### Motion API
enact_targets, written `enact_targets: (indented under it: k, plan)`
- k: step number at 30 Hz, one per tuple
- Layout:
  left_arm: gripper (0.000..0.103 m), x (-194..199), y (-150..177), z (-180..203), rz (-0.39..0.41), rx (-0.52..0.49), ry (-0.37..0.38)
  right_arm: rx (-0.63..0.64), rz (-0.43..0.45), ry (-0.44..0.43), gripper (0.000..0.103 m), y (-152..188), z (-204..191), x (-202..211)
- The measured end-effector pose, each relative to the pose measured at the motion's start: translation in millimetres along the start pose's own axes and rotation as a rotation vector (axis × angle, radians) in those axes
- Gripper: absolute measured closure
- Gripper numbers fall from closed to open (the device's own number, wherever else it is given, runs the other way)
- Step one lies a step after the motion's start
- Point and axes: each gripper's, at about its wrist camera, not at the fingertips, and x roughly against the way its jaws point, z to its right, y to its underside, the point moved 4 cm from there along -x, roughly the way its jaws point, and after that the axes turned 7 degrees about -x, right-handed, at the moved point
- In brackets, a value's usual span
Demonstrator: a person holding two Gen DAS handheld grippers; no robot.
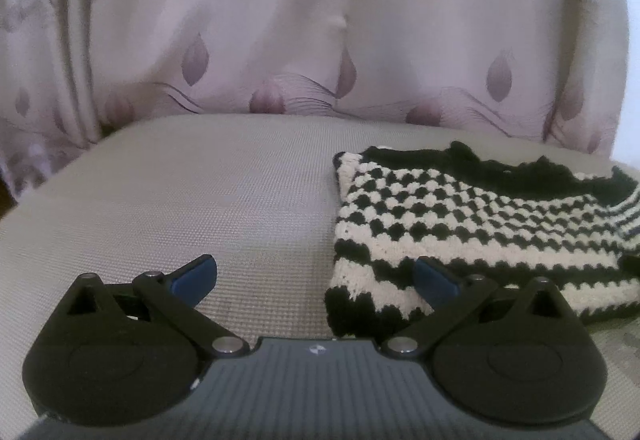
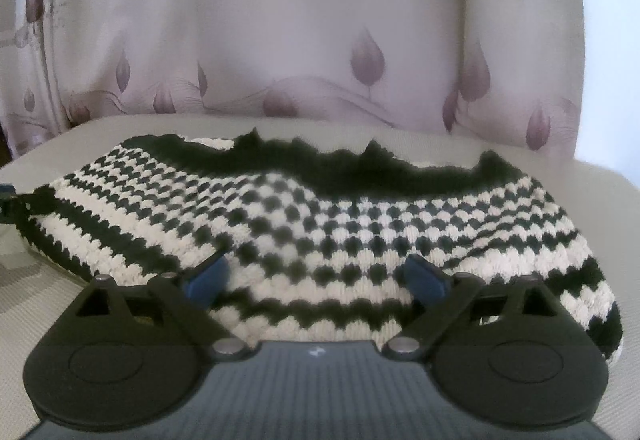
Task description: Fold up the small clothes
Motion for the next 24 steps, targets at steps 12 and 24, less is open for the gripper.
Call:
enact_targets:
  k: [12, 24]
  plan:
    - [0.014, -60, -41, -12, -0.138, 0.11, 0.341, -0.011, 0.022, -0.01, 0.006, 0, 1, 4]
    - [0.036, -121, -60, 3, -0.202, 0.028, 0.48, -0.025, 0.05, -0.024, 0.006, 0, 3, 9]
